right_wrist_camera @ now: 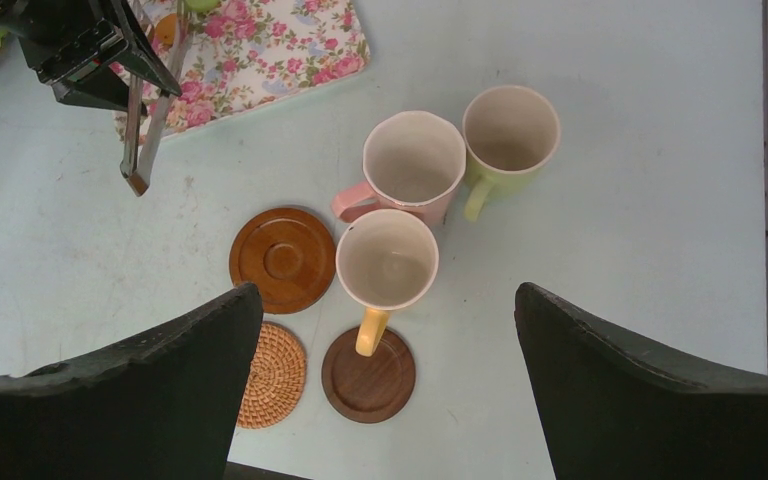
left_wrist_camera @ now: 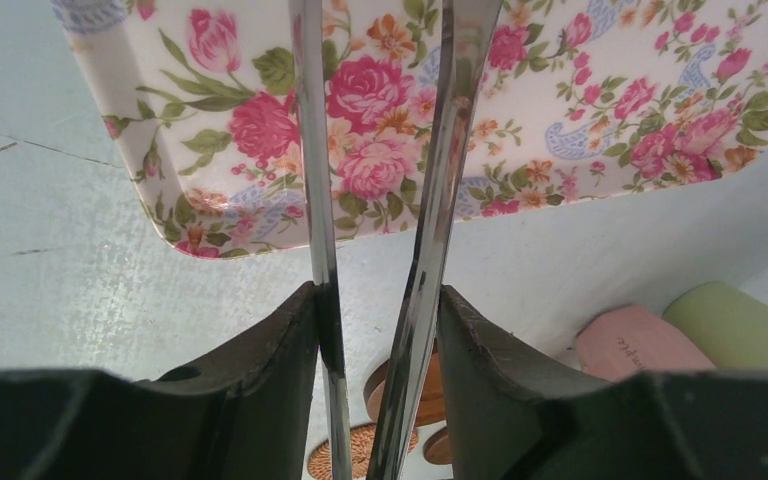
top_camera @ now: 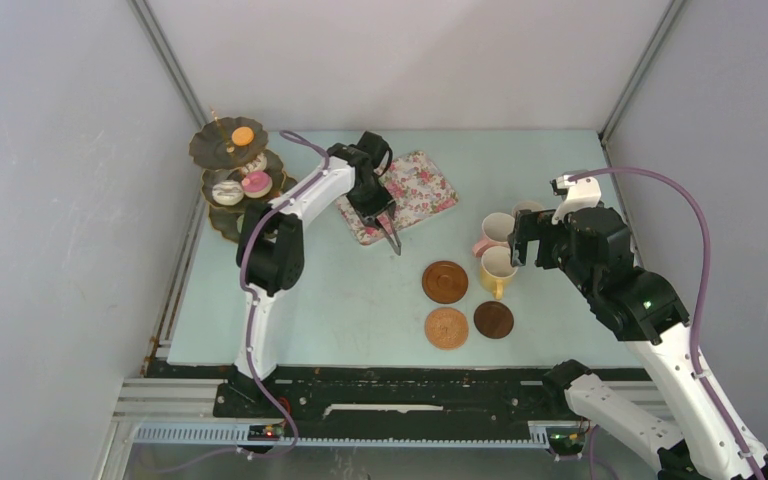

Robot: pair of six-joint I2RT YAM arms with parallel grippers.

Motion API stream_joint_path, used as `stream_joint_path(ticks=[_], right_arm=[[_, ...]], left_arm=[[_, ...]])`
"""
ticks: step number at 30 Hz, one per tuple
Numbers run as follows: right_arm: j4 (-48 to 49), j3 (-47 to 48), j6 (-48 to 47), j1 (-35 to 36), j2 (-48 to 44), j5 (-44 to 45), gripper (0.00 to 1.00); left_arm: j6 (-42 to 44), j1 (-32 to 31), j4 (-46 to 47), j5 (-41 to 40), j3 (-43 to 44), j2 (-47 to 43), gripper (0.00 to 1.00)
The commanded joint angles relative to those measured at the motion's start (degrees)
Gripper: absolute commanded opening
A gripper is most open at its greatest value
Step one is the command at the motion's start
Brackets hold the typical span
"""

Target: Serve the afternoon tea

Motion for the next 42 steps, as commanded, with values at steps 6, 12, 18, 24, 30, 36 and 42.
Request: stream_joint_path(ticks=[6,12,18,24,30,36,42], right_arm=[[2.1,0.0,0.0,0.3,-0.5,1.1,1.00],[2.2,0.0,0.0,0.3,-0.5,1.1,1.00],[2.2,0.0,0.0,0.3,-0.4,1.0,1.00],[2.2,0.0,-0.2,0.4,-0.1,0.9,1.00],[2.3,0.0,-0.2,0.4,0.6,0.9,1.00],[2.3,0.0,0.3,-0.7,1.0,0.3,1.00],[1.2,1.0,0.9,-1.8,1.6,-0.2,1.00]], left_arm=[[-0.8,-0.2,1.3,0.4,1.8,-3.2,0.44],[-0.6,0.0,2.0,0.6,0.6,-3.9,0.41],[3.5,0.4,1.7,-1.5,1.6,-5.0,0.46],[19.3,0.6,3.0,-5.7,1.0,-9.9,0.54],[35.1,1.3,6.8,-7.8,-8.8,-17.8,0.55],[47.4,2.4,11.4,-9.5,-17.6,-20.9,0.53],[52.5,6.0,18.0,-2.8,-22.4,-23.1,0.54]])
